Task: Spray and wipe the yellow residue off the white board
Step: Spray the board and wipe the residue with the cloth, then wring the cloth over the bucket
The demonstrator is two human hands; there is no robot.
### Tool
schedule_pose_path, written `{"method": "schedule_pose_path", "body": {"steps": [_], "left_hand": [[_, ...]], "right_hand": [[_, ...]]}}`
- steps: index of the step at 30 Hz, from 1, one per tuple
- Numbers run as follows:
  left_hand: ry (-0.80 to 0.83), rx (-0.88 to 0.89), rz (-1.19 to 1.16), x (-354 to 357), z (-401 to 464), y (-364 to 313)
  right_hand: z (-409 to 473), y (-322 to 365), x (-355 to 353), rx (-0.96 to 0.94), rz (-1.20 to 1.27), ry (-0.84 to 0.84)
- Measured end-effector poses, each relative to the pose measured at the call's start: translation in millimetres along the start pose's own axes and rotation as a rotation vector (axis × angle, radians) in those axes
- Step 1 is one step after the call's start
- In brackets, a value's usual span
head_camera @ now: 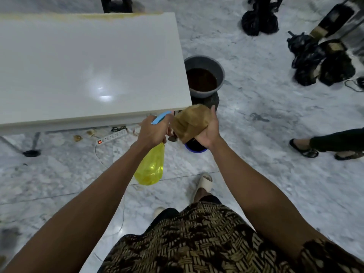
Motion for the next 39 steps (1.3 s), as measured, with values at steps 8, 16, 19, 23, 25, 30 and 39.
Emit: {"method": "schedule_pose_path", "body": {"steps": [8,16,19,23,25,30,39], "left_hand": [[-0.059,0.017,0.033,47.9,90.5,-52.0],[-0.127,0.003,-0.028,96.0,197.6,-115.5],[-0.140,-0.050,-0.034,108.1,230.9,-125.0],[-0.129,-0.076,-0.019,119.0,282.3,-146.0],[-0.136,-0.083,-0.013,119.7,308.9,-158.8],[-0.102,-0.118,-0.053,121.5,374.8,-192.5],[-0.244,-0.166,-0.007,109.5,480.8,-236.9]], "right_hand": [[65.6,93.7,-23.2,0.073,-0.024,-0.007],[158.0,189.6,-31.9,0.147,-0.046,0.065],[195.9,208.6,-34.8,0.152,-0.063,0.043],[249.1,240.6,-21.0,0.172,-0.095,0.061],[277.4,256.0,-16.4,0.156,-0.060,0.054],[337.8,293.7,-3.4,0.158,-0.004,0.040],[460.1,339.8,-9.5,0.150,-0.311,-0.203]]}}
Point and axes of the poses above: each hand's wrist, its own z-axis towards the middle knuckle, its own x-axis out of the palm, y = z × x, the point moved 4 cm from there along z, towards the middle knuckle, and after that the axes turned 4 degrees about y, right-handed, at the moved point
